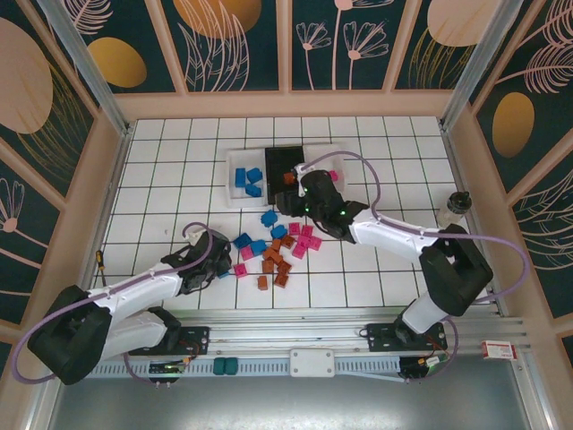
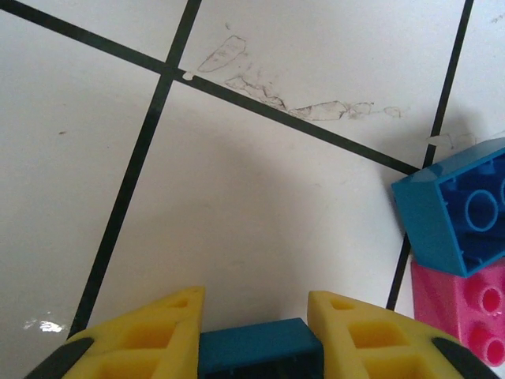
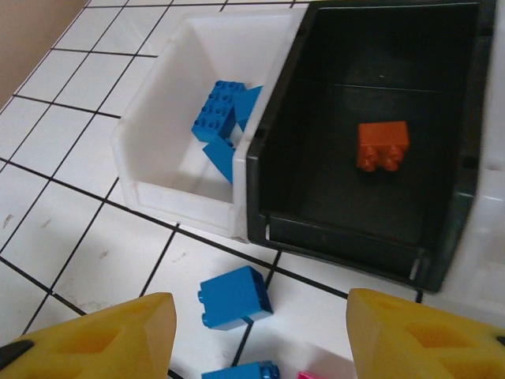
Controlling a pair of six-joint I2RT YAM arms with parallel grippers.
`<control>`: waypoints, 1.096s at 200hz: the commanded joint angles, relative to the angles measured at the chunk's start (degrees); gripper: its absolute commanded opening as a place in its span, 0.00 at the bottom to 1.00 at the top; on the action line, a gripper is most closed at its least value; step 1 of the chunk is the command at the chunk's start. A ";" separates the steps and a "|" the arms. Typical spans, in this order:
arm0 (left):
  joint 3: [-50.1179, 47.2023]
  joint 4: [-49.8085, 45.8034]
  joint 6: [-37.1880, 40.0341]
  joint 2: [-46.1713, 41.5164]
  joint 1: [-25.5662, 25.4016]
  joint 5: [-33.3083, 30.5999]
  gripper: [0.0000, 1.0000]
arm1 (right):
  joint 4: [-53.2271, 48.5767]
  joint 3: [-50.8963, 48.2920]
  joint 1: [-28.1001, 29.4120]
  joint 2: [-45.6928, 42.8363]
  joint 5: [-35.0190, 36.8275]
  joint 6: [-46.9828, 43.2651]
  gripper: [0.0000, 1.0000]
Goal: Sort the legos into containers by color
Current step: Pick up the lego from the middle-left of the table, then place the lego in the container.
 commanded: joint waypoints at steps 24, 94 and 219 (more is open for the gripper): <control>13.15 -4.48 4.72 1.17 -0.51 -3.25 0.13 | 2.87 -6.26 -1.05 -7.92 2.44 3.01 0.59; 42.93 -2.34 17.08 25.94 6.91 -10.69 0.13 | 2.80 -14.86 -0.97 -15.44 1.15 5.86 0.60; 66.24 -3.07 19.31 43.72 8.72 -9.69 0.70 | 0.34 -22.90 0.53 -19.11 -2.58 8.38 0.62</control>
